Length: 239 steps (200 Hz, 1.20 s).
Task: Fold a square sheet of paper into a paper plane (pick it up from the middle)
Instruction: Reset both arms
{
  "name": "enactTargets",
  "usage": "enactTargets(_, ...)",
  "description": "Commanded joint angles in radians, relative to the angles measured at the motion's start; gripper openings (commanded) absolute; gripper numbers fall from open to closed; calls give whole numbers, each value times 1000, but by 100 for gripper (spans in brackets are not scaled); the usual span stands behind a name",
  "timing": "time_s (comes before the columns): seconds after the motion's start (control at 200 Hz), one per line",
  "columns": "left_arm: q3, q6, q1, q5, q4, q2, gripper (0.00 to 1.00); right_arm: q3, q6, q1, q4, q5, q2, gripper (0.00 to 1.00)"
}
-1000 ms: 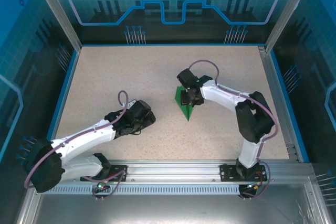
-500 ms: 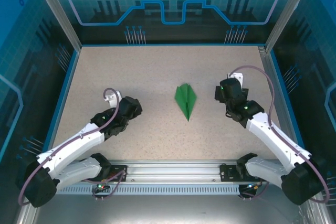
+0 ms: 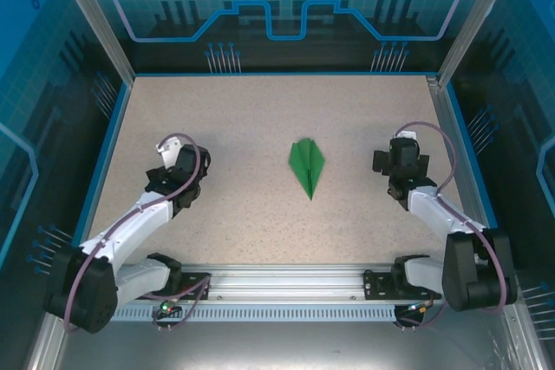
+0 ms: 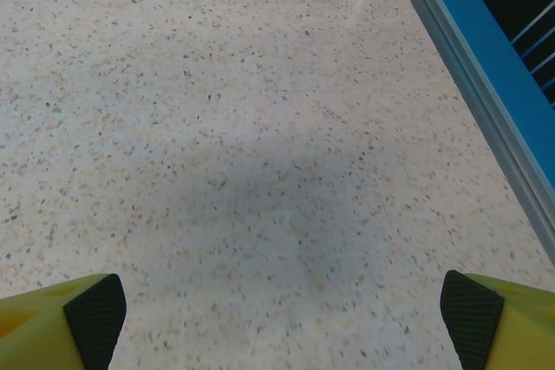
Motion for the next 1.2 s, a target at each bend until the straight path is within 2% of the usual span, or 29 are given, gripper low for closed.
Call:
enactTargets(0.0, -51, 162, 31, -8, 254, 57, 99, -19, -53, -26, 222, -118, 46, 96)
enactTargets(0.085, -133, 231, 43, 7, 487, 93, 99, -60, -66, -28, 356, -150, 76, 96)
enactTargets(0.15, -205, 228, 86, 98, 674, 124, 99, -88, -71, -31, 447, -183, 100, 96)
enactTargets(0.21, -217, 231, 107, 139, 706, 129, 99, -108, -71, -32, 535, -234, 134, 96)
enactTargets(0.295, -284, 286, 133, 218, 900, 140, 99, -138, -104, -25, 636, -302, 185, 94)
enactTargets(0.35, -278, 284, 169, 287, 885, 139, 99, -154, -131, -7, 675, -311, 194, 94)
enactTargets(0.49, -298, 344, 216, 390, 993, 169, 99, -183, -204, 42, 808, -316, 272, 95)
enactTargets(0.535, -300, 358, 232, 432, 1027, 193, 99, -175, -196, 43, 754, -313, 257, 95)
enactTargets(0.69, -316, 397, 244, 542, 1208, 350, 99, -152, -184, 35, 732, -309, 266, 99)
enactTargets(0.735, -307, 408, 244, 536, 1264, 403, 99, -142, -169, 25, 712, -303, 271, 99)
enactTargets(0.805, -261, 391, 261, 581, 1126, 381, 99, -139, -162, 17, 707, -305, 269, 99)
enactTargets(0.83, -250, 388, 267, 574, 1144, 396, 99, -140, -160, 17, 709, -305, 270, 99)
enactTargets(0.875, -223, 377, 266, 551, 1065, 386, 99, -139, -162, 17, 708, -307, 269, 99)
enactTargets(0.915, -230, 385, 263, 547, 1102, 395, 99, -139, -159, 15, 707, -308, 270, 99)
enactTargets(1.19, -225, 397, 246, 530, 1087, 396, 99, -136, -157, 9, 702, -316, 269, 99)
